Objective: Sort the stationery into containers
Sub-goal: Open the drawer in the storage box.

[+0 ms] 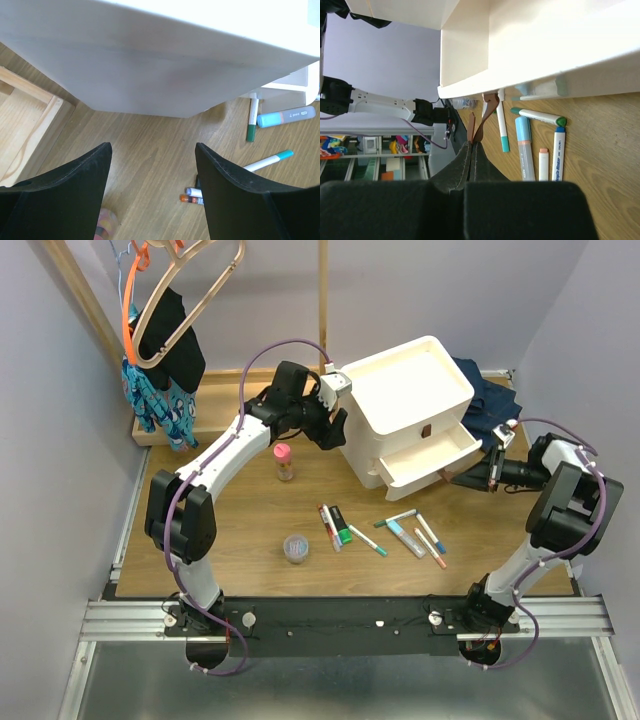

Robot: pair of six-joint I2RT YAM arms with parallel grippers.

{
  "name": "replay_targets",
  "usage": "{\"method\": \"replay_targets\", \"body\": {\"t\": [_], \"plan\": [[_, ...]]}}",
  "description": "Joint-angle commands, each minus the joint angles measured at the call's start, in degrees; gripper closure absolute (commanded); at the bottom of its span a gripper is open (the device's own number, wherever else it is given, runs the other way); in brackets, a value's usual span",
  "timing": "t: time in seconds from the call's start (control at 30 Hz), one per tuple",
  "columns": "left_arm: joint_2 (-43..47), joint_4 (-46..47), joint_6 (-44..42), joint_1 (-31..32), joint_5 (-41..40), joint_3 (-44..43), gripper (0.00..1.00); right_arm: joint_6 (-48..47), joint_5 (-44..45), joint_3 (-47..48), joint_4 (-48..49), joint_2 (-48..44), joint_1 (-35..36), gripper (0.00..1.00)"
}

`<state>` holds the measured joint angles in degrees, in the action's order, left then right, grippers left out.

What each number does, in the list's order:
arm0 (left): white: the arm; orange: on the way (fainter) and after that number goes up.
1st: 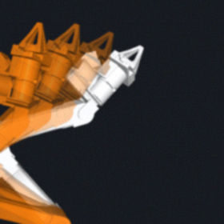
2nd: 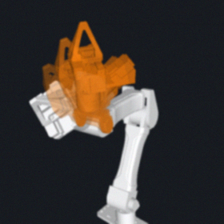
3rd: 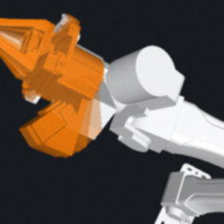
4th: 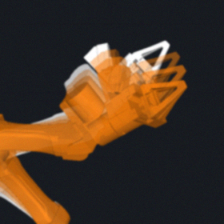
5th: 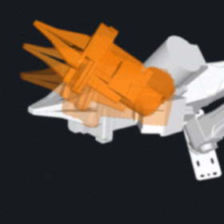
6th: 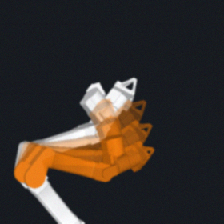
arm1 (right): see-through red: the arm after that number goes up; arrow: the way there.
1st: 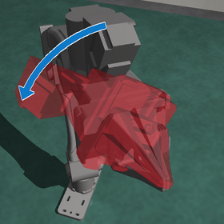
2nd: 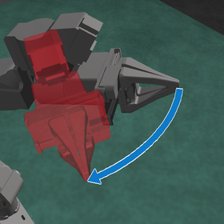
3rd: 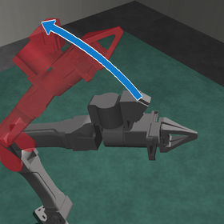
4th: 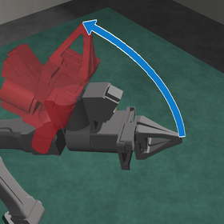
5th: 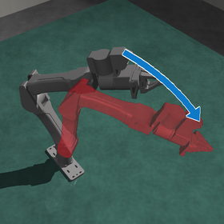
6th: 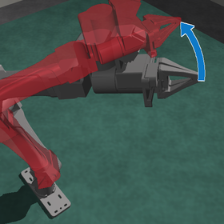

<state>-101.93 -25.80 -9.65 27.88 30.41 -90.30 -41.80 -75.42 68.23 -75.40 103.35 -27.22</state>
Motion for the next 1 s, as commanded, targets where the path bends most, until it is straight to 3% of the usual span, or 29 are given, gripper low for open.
{"method": "replay_targets", "body": {"t": [0.0,0.77,0.8,0.9,0.97], "plan": [[1.38,0.31,-0.81,0.25,-1.58,0.92,0.23,1.46,0.89,1.56,-4.15,-3.15,-0.55,0.99],[2.88,0.49,-0.90,0.25,-1.94,2.94,0.23,2.07,1.24,1.91,-4.15,-2.63,-1.69,0.99],[2.79,0.58,-0.90,0.25,-1.94,2.94,0.23,2.07,1.24,1.91,-4.15,-2.02,-1.61,0.88],[2.70,0.40,-1.33,0.25,-2.81,2.68,0.22,1.99,1.15,1.82,-4.15,-0.35,-1.61,0.71],[2.79,-0.56,-2.56,0.16,-4.31,1.89,0.21,1.99,1.24,2.00,-4.15,-0.34,-1.69,0.66]]}}
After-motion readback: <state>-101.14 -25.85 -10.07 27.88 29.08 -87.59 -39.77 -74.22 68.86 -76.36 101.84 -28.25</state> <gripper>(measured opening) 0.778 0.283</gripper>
